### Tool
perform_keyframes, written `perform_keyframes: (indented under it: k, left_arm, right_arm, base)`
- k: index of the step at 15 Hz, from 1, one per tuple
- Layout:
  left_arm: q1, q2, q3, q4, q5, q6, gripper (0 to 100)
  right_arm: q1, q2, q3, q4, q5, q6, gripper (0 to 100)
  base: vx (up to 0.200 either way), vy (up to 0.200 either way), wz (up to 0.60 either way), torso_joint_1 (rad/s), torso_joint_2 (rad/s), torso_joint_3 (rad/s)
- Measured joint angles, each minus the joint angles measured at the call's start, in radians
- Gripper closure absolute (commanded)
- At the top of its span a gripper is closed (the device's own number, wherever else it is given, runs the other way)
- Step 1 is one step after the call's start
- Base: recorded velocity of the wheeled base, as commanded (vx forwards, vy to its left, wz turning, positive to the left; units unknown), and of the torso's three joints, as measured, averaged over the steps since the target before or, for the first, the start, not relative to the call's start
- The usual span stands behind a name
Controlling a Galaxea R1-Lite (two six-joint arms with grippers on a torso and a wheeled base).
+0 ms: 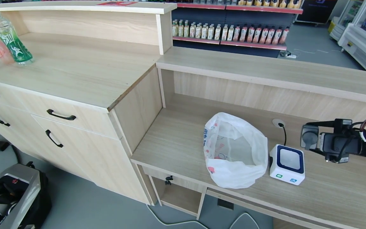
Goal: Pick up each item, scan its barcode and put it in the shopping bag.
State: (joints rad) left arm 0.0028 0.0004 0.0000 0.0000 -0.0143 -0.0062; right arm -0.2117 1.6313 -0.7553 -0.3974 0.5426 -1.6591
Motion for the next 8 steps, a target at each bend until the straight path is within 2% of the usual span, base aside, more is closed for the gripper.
perform_keyframes:
  k: [5,8]
  left_arm:
    - [0.0,0.0,0.0,0.0,0.0,0.0,0]
    - [0.0,0.0,0.0,0.0,0.0,0.0,0]
  right_arm:
    - [-0.023,0.061,-0.027,0.007,0.093,-0.113,100]
    - [-0.024,0.097,-0.061,0.006,0.194,-0.216,100]
  base:
    - [0.0,0.0,0.0,0.0,0.0,0.0]
    - [0.0,0.0,0.0,0.0,0.0,0.0]
